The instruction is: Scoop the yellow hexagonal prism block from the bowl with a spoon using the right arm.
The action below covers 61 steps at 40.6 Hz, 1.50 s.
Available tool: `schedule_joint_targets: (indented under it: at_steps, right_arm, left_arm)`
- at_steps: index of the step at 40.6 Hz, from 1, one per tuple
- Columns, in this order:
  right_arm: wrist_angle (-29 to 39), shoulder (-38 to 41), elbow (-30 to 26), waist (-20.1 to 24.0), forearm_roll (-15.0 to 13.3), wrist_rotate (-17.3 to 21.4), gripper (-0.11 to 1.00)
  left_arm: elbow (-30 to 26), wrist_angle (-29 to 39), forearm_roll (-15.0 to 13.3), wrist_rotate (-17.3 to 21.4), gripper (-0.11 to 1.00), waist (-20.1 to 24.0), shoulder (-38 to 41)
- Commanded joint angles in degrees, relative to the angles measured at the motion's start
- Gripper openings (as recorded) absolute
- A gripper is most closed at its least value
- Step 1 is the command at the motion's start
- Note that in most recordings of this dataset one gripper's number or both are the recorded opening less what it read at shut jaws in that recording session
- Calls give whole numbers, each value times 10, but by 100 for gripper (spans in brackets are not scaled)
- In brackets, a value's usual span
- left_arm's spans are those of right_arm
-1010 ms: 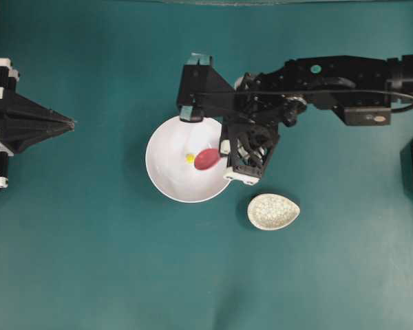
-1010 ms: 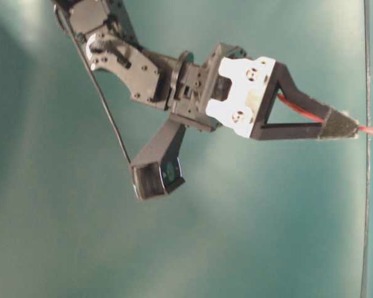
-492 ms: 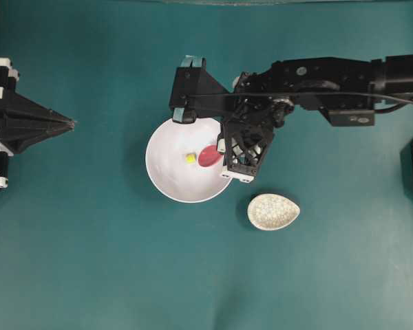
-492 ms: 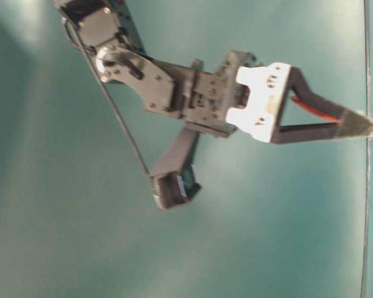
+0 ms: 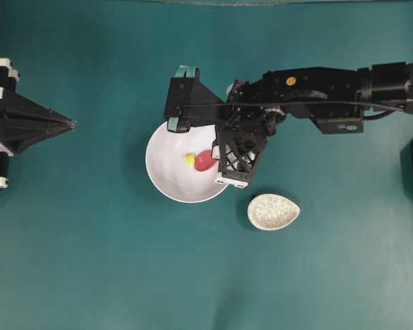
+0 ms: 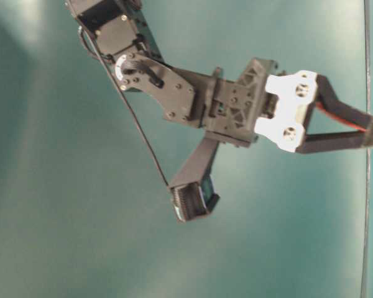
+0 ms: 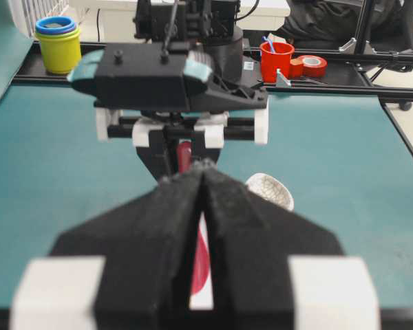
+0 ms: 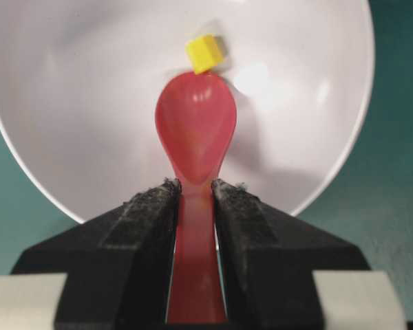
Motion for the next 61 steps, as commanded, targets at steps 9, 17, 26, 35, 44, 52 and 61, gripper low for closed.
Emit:
schedule_joint_targets:
  at_steps: [9,17,26,35,44,52,61]
  right_arm:
    - [-40,-9,-10,2,0,0,24]
    - [-62,-7,-9,2,0,-1,24]
    - [-88,-4,-8,3,2,-1,24]
    - [-92,1,-8,7,2,-1,24]
    - [-97,7,-8,9,3,0,24]
    - [-109,11,-5,11,4,0,24]
    - [-116,11,3,12,7,0,24]
  left_arm:
    - [-11,-4,2,0,0,1,4]
    - [-11,-4,2,0,0,1,3]
    - [-11,-4,2,0,0,1,4]
    - [-11,-4,2,0,0,1,3]
    - [-11,-4,2,0,0,1,3]
    - [-12,-4,2,-1,0,1,3]
    - [-12,-4,1,-1,0,1,3]
